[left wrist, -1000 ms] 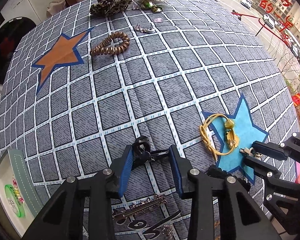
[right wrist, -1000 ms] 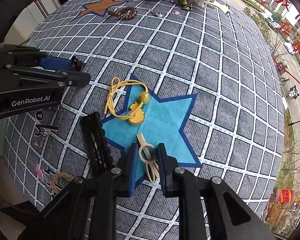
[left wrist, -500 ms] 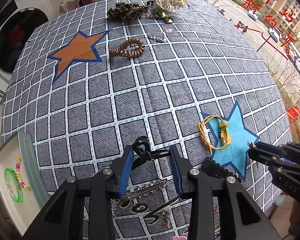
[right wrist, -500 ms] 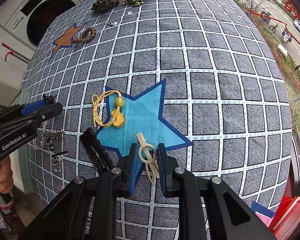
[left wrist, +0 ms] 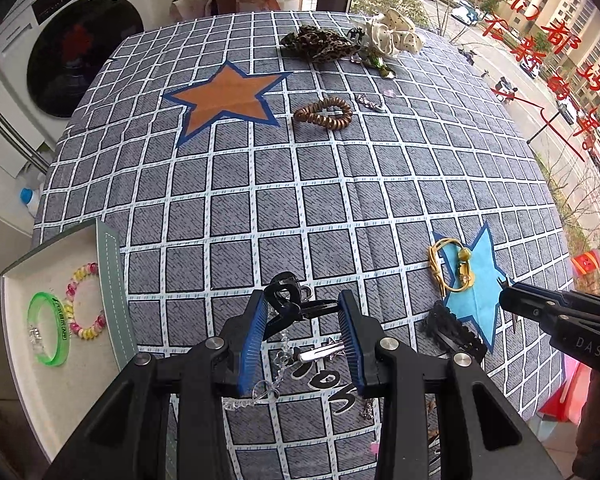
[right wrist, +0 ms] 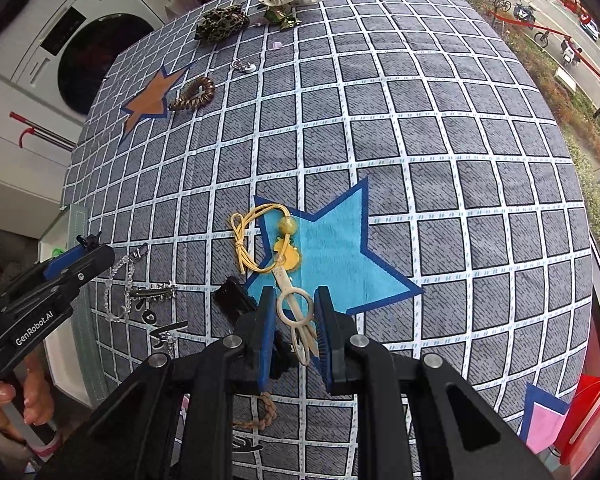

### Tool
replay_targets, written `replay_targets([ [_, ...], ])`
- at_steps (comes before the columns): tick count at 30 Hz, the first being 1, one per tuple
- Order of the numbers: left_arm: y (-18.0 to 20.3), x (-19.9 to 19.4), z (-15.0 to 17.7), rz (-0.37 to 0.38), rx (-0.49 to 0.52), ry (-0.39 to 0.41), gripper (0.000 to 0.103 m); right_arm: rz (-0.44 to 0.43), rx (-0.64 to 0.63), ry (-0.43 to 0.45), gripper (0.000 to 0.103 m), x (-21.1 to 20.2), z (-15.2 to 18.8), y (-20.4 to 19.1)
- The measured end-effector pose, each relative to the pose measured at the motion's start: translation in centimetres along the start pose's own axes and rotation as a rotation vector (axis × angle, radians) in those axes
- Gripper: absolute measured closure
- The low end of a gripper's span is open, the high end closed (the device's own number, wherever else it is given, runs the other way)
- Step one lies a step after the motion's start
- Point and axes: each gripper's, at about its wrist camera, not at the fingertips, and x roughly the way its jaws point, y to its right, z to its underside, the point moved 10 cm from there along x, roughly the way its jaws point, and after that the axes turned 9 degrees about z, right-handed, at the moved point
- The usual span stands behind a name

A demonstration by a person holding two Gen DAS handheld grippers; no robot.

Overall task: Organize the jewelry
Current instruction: 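Carry the black clip to the tray with the left tool while the right tool carries the cream hair clip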

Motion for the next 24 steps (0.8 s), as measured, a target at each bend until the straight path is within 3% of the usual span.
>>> replay_targets([
  [11,-7.6,-4.4,2.4,-0.077,-0.148,0.072,0.060,-0.096,-0.155,0.025,0.082,-1.7,-1.9,-9.8],
  [24,-20.2,-7.2,9.9,-0.222,-0.382,0.064,0.060,-0.244,-0.412,-0.009,0.082,-0.8,0.5,-26.3],
])
